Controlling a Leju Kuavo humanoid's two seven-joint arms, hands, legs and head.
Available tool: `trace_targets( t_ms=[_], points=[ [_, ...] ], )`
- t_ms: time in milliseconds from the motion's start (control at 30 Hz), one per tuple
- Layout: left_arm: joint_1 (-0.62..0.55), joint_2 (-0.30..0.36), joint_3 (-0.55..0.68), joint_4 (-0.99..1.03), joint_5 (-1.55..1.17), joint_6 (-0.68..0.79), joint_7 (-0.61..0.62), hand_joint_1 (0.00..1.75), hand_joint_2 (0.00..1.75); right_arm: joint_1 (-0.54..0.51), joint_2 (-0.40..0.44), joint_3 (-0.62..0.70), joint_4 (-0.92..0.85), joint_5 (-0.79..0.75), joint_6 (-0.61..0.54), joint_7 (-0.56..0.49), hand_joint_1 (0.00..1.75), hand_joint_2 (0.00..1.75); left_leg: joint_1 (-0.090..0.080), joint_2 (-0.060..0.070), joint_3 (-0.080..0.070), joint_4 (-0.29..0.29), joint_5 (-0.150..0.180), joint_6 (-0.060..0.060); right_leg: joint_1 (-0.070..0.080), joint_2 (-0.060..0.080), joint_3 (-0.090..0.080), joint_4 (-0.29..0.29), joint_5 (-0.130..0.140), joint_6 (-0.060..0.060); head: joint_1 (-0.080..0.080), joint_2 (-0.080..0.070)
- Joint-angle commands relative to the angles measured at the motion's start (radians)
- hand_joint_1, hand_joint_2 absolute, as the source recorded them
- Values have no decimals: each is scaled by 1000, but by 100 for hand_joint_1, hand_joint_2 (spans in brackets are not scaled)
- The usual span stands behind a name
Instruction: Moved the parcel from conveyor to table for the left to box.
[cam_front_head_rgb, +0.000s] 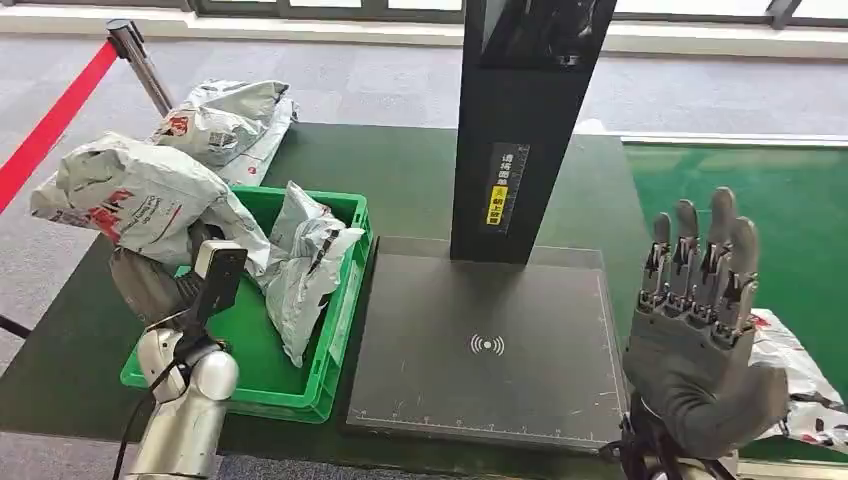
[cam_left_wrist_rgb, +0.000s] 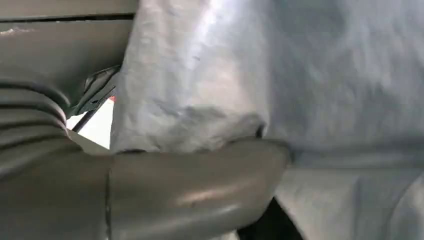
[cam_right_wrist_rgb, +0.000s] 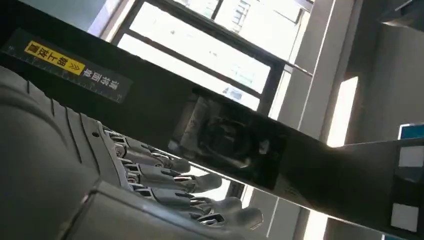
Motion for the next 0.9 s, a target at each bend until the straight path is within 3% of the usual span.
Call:
trace_targets(
  t_ms=[33,300,667,900],
  points=[
    [-50,-47,83,89,-2,5,-7,0,0,-40,10,35,53,0,-7,4,0,0,0,0,1,-1,0,0,0,1,1,-1,1,0,0,0],
    [-50,-47,83,89,-2,5,-7,0,0,-40,10,35,53,0,-7,4,0,0,0,0,1,0,0,0,0,1,1,-1,0,0,0,0],
    [-41,23,-128,56,-89,-181,135,0,0,11,27,20,-2,43,-48,10,0,0,0,-2,0,0,0,0,0,-1,0,0,0,0,0,0],
    [-21,45,-155,14,-173,-232,168,0,0,20,24,11,-11,45,-41,6,0,0,1,-1,2,-1,0,0,1,2,1,-1,0,-1,0,0]
  ],
)
